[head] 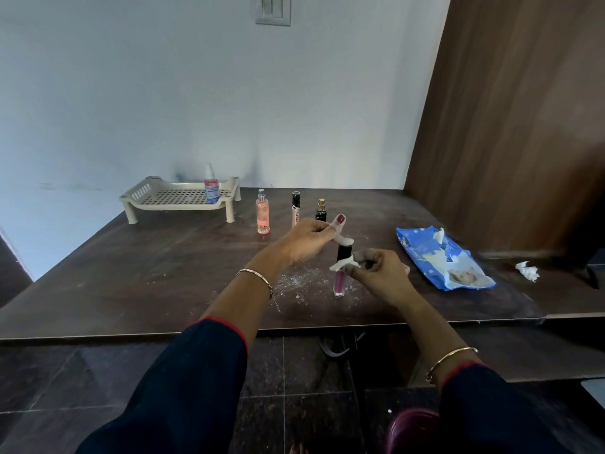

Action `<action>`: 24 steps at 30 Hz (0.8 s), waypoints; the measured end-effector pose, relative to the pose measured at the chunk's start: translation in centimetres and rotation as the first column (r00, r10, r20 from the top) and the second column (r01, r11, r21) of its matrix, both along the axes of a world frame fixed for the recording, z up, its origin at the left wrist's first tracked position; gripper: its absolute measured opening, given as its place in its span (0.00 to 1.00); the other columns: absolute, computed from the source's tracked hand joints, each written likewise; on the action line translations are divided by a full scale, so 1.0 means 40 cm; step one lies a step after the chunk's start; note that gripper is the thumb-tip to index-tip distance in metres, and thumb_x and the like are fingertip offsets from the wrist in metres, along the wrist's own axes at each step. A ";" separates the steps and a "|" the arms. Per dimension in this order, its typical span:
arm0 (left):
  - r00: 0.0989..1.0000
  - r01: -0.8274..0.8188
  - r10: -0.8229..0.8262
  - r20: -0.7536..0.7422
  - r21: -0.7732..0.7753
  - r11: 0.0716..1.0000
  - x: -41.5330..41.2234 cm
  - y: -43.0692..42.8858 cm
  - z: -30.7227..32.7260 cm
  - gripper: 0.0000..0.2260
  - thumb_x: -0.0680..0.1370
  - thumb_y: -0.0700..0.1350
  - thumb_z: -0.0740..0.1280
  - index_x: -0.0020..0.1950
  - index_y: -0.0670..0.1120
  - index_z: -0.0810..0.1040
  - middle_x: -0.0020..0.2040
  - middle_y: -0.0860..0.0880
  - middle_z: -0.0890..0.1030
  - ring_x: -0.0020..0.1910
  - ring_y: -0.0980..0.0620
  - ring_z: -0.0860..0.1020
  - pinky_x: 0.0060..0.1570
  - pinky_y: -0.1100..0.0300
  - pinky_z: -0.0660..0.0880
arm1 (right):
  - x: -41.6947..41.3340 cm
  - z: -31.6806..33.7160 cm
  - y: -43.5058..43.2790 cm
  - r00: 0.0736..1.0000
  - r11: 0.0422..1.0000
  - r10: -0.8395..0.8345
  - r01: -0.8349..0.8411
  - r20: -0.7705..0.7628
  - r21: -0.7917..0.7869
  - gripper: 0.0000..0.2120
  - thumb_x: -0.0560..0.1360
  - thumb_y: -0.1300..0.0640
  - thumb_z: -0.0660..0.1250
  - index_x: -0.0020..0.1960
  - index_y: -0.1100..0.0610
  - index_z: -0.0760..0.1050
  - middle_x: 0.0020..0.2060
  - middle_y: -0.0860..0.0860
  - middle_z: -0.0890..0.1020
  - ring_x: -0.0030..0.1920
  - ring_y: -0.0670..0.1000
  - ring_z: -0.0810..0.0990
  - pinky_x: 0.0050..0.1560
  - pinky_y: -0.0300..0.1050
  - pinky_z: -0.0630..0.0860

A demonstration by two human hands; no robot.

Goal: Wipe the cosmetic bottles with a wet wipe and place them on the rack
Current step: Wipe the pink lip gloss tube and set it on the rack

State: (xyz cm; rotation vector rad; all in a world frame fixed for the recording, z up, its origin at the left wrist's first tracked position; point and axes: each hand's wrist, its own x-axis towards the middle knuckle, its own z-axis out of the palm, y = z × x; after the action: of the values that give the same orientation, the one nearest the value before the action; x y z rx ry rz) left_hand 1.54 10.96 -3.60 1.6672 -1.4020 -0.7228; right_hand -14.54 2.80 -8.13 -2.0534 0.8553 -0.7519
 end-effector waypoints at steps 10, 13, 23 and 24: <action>1.000 0.010 -0.010 -0.001 -0.001 1.000 -0.008 0.009 0.007 0.29 0.64 0.79 0.54 0.46 0.62 0.83 0.54 0.47 0.68 0.51 0.51 0.63 0.44 0.64 0.62 | -0.009 -0.005 -0.009 0.998 0.998 0.060 -0.060 -0.011 0.004 0.11 0.56 0.37 0.69 0.39 0.30 0.78 0.36 0.38 0.82 0.37 0.44 0.77 0.58 0.63 0.71; 1.000 -0.002 0.002 -0.005 -0.003 1.000 -0.011 0.014 0.004 0.28 0.65 0.78 0.54 0.47 0.62 0.83 0.52 0.47 0.66 0.49 0.51 0.62 0.41 0.65 0.60 | 0.004 -0.014 0.000 0.999 1.000 0.006 -0.005 0.036 -0.012 0.15 0.54 0.34 0.69 0.38 0.36 0.80 0.35 0.40 0.82 0.36 0.43 0.76 0.57 0.62 0.72; 0.969 -0.072 0.136 0.205 -0.296 0.953 -0.056 0.085 -0.018 0.11 0.79 0.44 0.62 0.57 0.53 0.80 0.65 0.57 0.70 0.60 0.58 0.72 0.57 0.61 0.72 | 0.010 0.018 0.049 0.944 0.996 0.077 -0.057 0.320 -0.072 0.10 0.71 0.65 0.72 0.49 0.54 0.80 0.42 0.51 0.83 0.39 0.44 0.79 0.44 0.40 0.75; 0.972 -0.127 0.186 0.143 -0.346 0.930 -0.059 0.093 -0.040 0.17 0.77 0.39 0.63 0.61 0.57 0.77 0.64 0.57 0.70 0.59 0.58 0.73 0.54 0.63 0.75 | 0.010 0.015 0.051 0.948 0.995 0.075 -0.053 0.311 -0.081 0.11 0.71 0.65 0.72 0.48 0.52 0.80 0.43 0.52 0.83 0.40 0.45 0.79 0.44 0.42 0.74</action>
State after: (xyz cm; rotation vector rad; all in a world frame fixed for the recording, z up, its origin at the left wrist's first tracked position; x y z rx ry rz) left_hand -0.80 14.69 -5.21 1.5746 -1.4008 -0.2329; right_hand -14.13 4.84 -7.54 -1.9428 0.5859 -1.0520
